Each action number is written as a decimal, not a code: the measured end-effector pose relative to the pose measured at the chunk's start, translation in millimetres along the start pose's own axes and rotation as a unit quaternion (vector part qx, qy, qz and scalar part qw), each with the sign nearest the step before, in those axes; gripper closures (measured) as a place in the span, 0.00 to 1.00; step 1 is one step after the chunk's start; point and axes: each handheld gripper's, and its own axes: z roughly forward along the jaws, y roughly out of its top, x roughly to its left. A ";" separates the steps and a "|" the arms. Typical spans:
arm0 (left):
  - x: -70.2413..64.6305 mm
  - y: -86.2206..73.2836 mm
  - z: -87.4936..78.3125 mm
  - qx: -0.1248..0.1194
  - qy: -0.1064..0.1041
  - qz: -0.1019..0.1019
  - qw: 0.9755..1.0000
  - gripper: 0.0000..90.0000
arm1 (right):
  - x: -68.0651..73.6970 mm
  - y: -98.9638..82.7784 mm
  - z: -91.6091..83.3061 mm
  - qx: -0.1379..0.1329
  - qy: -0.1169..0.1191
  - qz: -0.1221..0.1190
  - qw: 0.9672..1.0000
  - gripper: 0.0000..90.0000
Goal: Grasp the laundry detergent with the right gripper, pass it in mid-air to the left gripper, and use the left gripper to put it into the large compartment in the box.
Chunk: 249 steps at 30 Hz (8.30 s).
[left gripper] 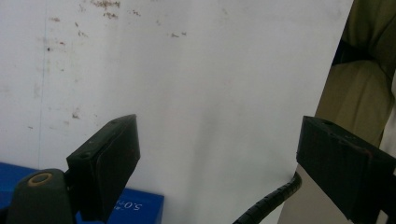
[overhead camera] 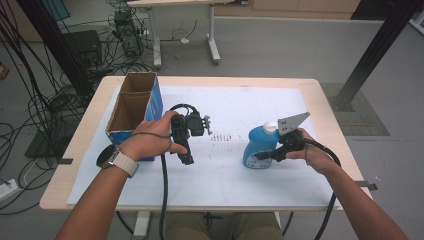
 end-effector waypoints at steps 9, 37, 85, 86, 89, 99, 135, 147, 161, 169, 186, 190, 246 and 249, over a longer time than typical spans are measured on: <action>-0.3 1.1 -0.8 0.001 -0.001 0.002 1.000 0.15 | -0.6 -0.5 0.1 -0.003 0.000 0.003 1.000 0.48; -2.5 3.2 -2.7 0.000 0.002 0.000 1.000 0.15 | 0.0 -1.6 0.4 -0.008 -0.004 0.006 1.000 0.48; 0.5 0.8 -4.8 -0.005 0.008 -0.007 1.000 0.15 | -0.7 -3.4 0.8 -0.017 -0.004 0.012 1.000 0.47; 0.5 0.9 -4.8 -0.006 0.009 -0.007 1.000 0.15 | -0.6 -3.3 0.8 -0.017 -0.004 0.012 1.000 0.47; 1.0 1.5 -5.9 -0.004 0.008 -0.008 1.000 0.15 | -0.5 -3.0 0.8 -0.016 -0.004 0.011 1.000 0.47; 1.1 1.2 -10.4 -0.008 0.020 -0.012 1.000 0.14 | 0.1 -2.2 0.6 -0.013 -0.006 0.010 1.000 0.48; -2.3 17.5 -46.4 0.003 0.021 0.005 1.000 0.13 | 21.9 44.7 -7.0 -0.011 0.014 0.001 1.000 0.48; -2.3 27.7 -56.8 0.010 0.016 0.010 1.000 0.10 | 30.9 64.1 -6.3 -0.009 0.020 -0.003 1.000 0.48; -5.6 34.9 -67.8 0.009 0.008 0.017 1.000 0.10 | 34.7 80.2 -1.2 -0.001 0.023 -0.001 1.000 0.48; -6.9 37.6 -74.0 0.009 0.004 0.018 1.000 0.10 | 37.5 86.1 5.8 0.007 0.032 -0.003 0.999 0.48; -5.3 51.5 -86.5 0.007 -0.004 0.031 0.999 0.10 | 40.4 95.6 18.2 0.012 0.039 -0.005 0.999 0.48; -5.5 55.6 -88.8 0.009 -0.006 0.036 0.999 0.10 | 41.0 98.7 21.3 0.017 0.040 -0.010 0.999 0.48; -3.5 90.5 -97.6 0.018 -0.009 0.062 0.998 0.08 | 42.6 133.8 59.8 0.055 0.034 -0.031 0.997 0.49; -2.7 91.0 -96.7 0.017 -0.010 0.060 0.998 0.08 | 42.2 133.7 60.2 0.055 0.034 -0.031 0.997 0.49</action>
